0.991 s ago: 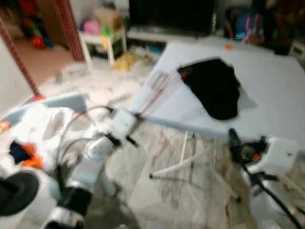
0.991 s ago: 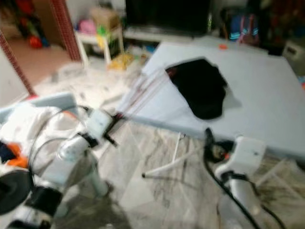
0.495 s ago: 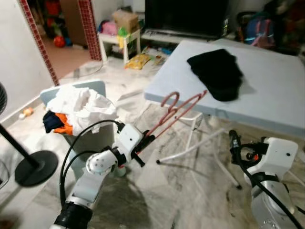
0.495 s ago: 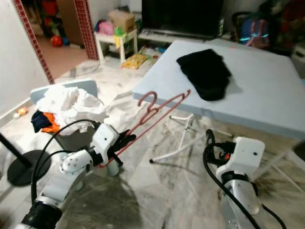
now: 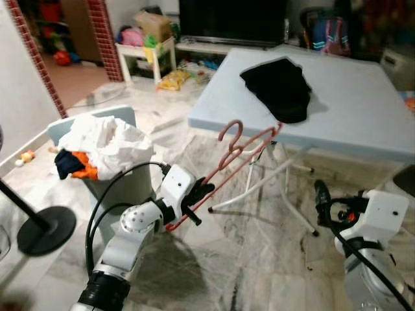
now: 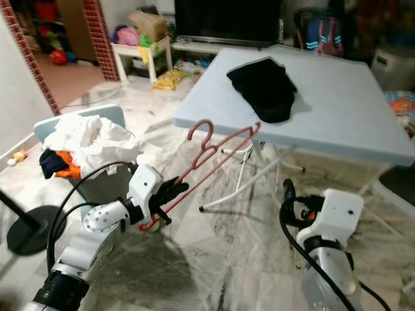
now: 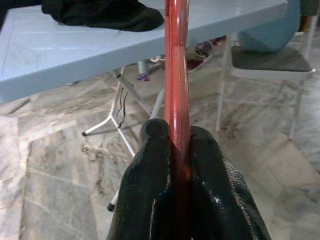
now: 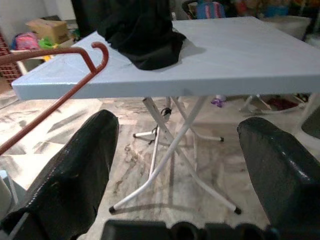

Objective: Hang hanger

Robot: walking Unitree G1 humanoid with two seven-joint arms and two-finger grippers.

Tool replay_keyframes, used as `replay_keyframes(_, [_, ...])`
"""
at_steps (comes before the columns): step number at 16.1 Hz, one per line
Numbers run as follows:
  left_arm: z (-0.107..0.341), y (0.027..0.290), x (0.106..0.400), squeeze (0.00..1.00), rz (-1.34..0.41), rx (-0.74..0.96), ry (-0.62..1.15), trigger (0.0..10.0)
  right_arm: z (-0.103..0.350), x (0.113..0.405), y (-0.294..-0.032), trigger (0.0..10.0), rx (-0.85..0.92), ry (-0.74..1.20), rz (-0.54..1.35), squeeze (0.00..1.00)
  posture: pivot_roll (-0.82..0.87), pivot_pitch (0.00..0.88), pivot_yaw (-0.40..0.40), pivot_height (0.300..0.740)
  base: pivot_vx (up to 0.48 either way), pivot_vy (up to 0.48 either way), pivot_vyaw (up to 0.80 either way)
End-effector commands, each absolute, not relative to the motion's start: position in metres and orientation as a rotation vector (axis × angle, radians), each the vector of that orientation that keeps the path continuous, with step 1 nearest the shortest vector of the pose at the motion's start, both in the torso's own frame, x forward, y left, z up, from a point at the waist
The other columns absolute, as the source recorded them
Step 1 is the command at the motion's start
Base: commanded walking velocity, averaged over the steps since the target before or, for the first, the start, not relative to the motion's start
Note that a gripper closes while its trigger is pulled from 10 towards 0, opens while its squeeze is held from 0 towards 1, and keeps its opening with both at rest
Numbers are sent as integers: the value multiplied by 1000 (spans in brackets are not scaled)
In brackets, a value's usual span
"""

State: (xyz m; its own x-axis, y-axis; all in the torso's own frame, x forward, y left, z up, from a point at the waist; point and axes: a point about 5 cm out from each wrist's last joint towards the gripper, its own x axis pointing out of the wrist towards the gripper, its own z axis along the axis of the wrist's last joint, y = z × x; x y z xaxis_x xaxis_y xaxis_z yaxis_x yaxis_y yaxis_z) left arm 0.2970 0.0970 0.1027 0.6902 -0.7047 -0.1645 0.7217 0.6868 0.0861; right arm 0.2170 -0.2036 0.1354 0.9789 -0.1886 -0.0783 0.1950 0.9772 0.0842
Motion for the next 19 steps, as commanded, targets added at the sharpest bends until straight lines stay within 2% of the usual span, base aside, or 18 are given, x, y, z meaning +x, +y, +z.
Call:
replay_keyframes(1, [110, 101, 300, 0, -799, 159, 109, 10000, 137, 218, -200, 10000, 104, 66, -179, 0, 13, 0, -47, 740, 0, 476, -800])
replay_keyframes(6, [106, 99, 296, 0, -818, 160, 123, 10000, 136, 217, -200, 10000, 98, 72, -181, 0, 11, 0, -48, 740, 0, 476, -800])
replay_keyframes(9, [107, 96, 294, 0, -844, 187, 113, 10000, 137, 217, -199, 10000, 97, 66, -180, 0, 12, 0, -49, 740, 0, 372, -144])
replay_keyframes(19, [108, 91, 301, 0, -844, 190, 111, 10000, 134, 218, -196, 10000, 10, 70, -159, 0, 2, 0, -45, 740, 0, 0, 0])
